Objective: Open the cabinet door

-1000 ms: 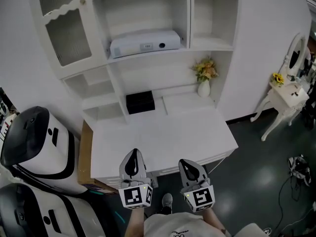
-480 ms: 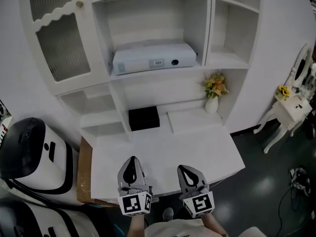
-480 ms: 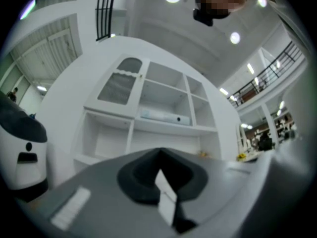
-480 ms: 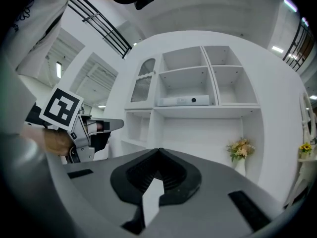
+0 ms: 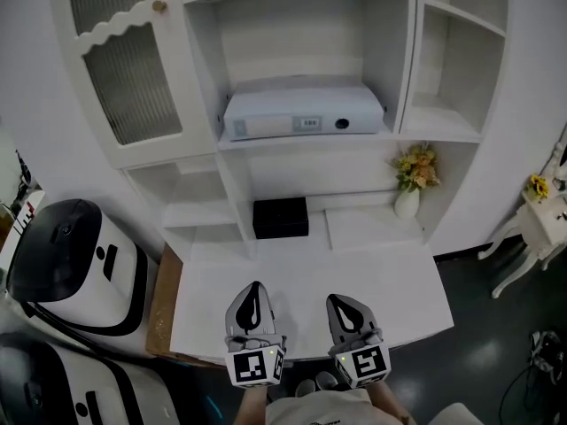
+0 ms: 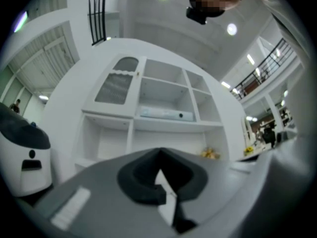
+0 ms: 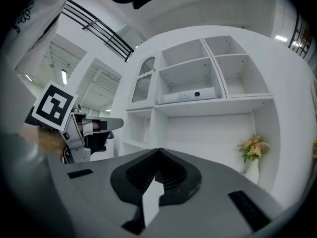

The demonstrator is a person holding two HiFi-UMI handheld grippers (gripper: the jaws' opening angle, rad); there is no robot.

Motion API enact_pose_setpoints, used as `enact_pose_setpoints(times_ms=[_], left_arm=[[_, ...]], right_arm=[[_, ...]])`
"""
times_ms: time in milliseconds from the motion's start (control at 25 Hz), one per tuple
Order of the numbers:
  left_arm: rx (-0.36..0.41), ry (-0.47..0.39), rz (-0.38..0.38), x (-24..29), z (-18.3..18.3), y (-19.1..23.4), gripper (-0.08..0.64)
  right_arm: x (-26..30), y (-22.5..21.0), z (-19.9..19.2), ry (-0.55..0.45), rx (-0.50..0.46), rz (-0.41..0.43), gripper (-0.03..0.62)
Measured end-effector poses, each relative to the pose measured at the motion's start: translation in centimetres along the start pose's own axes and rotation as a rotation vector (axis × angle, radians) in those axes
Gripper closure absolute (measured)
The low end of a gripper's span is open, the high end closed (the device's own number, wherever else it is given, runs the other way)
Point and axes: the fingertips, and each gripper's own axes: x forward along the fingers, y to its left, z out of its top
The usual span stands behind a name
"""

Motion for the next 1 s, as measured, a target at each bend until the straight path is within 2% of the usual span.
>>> enact_pose_setpoints(times_ms=[280,720,1000], left_arm=[[0.016,0.005,0.045,0.9,-0.2,0.0,0.555],[0.034,0.007,0.065,1.5,-0.2,-0.4,0.555],[0.032,0.004,0.133,1.8,0.1,0.7,0.555]], right_arm=[[1.0,-1.5,0.2,-0.007,0.000,0.019,0.593],[1.6,-2.6,0.0,-0.025,0.005,0.038,0.592],[2.1,-3.0,-0.4,-0.034,0.019,0.061,0.592]])
